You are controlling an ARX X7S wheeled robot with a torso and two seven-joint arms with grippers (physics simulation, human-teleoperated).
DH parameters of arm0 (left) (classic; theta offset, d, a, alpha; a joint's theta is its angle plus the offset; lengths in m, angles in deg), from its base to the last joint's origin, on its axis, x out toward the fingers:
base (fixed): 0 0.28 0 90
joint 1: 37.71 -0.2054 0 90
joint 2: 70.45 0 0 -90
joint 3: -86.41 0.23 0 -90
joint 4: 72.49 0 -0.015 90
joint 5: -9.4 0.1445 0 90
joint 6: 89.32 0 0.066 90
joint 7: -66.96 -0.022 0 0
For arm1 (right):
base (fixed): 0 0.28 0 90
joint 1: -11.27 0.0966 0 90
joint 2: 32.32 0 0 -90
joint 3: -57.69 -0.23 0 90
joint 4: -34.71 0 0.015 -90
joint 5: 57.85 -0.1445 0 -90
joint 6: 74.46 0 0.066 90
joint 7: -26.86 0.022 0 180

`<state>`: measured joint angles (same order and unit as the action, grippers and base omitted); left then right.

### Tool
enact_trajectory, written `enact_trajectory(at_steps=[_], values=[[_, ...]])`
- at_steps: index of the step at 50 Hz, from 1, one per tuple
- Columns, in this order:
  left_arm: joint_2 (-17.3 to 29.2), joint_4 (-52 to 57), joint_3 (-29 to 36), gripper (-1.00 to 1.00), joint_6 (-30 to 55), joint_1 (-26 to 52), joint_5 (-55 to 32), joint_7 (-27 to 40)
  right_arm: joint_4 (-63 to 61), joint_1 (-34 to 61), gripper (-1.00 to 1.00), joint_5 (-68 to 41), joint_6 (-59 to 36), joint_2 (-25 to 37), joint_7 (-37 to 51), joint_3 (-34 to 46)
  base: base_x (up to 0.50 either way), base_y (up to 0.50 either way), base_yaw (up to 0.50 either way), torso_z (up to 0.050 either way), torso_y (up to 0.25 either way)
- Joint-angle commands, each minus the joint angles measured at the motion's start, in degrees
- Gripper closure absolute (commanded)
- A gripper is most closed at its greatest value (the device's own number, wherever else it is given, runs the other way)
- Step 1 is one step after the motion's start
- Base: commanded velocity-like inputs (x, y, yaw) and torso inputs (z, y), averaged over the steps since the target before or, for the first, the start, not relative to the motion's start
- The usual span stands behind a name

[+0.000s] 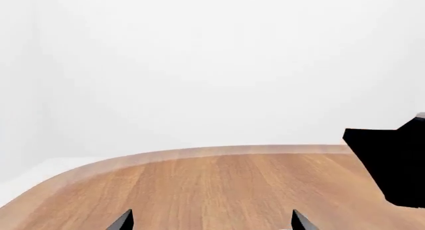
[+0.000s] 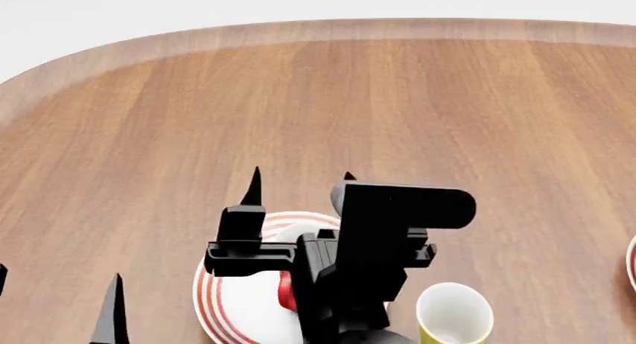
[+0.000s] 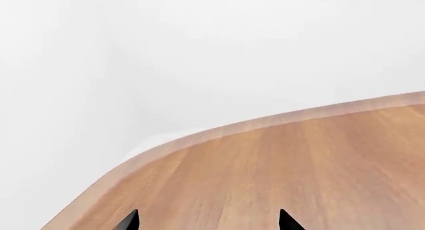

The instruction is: Put the red mug on the left plate.

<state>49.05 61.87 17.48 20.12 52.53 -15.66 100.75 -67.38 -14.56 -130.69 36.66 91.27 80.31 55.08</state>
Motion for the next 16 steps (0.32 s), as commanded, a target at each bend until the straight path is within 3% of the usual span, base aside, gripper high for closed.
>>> enact_trajectory(at_steps=[1,16], values=[[1.74,8.48,-0.18,-1.0,4.47,0.53,-1.38,2.6,-7.46,1.66,-1.0,2.58,0.22,3.02,3.65,-0.98,0.0,0.0,0.0,0.0,0.0],[3.52,14.89,-0.31,-1.0,8.47,2.35,-3.92,5.6,-11.48,1.98,-1.0,7.17,1.26,4.6,6.17,-2.16,0.0,0.0,0.0,0.0,0.0]])
